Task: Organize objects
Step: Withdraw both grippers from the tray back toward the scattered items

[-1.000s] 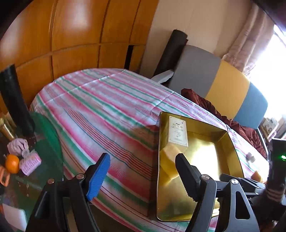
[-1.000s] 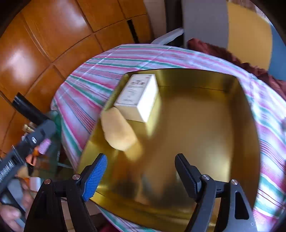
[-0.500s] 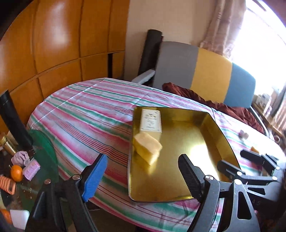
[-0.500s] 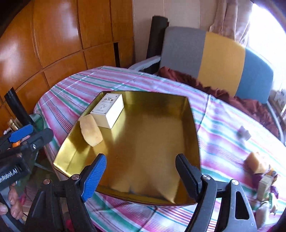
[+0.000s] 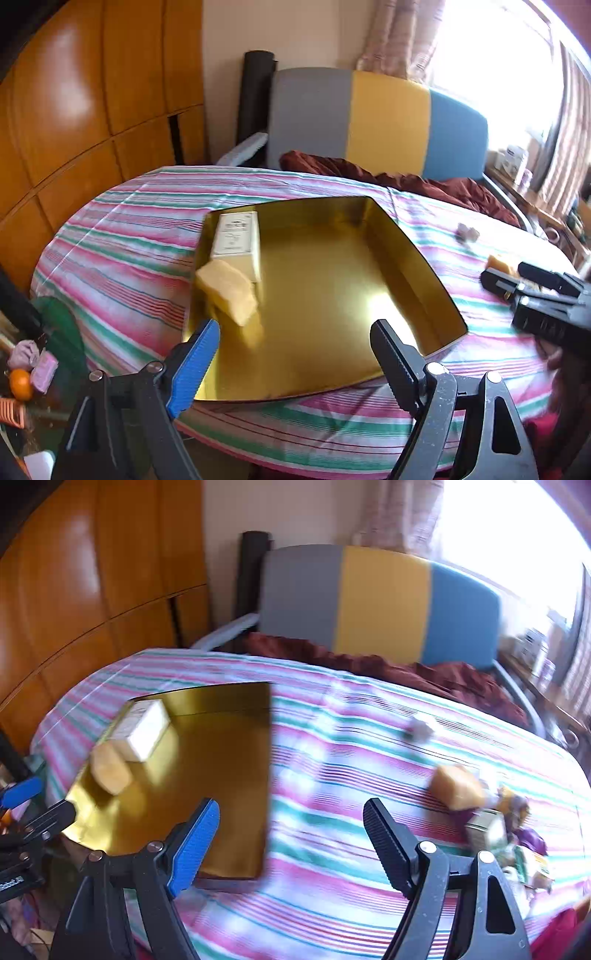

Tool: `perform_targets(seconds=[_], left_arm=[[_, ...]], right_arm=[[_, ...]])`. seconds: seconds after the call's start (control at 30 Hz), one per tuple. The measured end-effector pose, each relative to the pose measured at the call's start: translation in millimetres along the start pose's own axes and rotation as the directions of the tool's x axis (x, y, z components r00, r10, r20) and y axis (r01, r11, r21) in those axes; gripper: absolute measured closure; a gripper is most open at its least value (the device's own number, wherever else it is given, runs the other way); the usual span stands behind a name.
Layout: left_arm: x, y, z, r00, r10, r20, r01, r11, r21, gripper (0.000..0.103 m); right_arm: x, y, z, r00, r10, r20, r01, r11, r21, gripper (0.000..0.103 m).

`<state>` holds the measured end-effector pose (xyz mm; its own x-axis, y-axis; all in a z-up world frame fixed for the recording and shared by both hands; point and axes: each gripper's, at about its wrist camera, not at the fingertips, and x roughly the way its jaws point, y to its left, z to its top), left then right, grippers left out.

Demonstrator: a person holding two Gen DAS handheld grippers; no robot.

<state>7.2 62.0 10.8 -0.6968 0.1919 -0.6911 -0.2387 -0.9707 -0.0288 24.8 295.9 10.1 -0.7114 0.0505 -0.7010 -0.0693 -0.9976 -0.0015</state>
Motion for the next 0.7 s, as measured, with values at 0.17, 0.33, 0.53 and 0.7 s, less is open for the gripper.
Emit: perform_targets(seconds=[0.17, 0.33, 0.53, 0.7], left_arm=[[4, -24, 2, 0.999, -0.039, -0.013, 0.04, 0.998, 0.047, 0.016], [8, -44, 4, 0.997, -0.079, -0.02, 0.08, 0.993, 0.087, 0.013], [13, -71, 10, 0.991, -0.132, -0.035, 0.135, 0.982, 0.134, 0.01], [18, -105, 9, 0.981, -0.182, -0.063, 0.191, 0.961, 0.201, 0.01]], right_arm=[[-8, -59, -3, 0.996, -0.084, 0.003, 0.084, 0.992, 0.092, 0.018], [-20, -129, -1, 0.988, -0.157, 0.004, 0.153, 0.965, 0.212, 0.016], [-32, -237, -13, 0.962, -0.272, -0.015, 0.25, 0.861, 0.444, 0.015], [-34, -309, -57, 0.952, -0.299, -0.073, 0.262, 0.661, 0.704, 0.015]])
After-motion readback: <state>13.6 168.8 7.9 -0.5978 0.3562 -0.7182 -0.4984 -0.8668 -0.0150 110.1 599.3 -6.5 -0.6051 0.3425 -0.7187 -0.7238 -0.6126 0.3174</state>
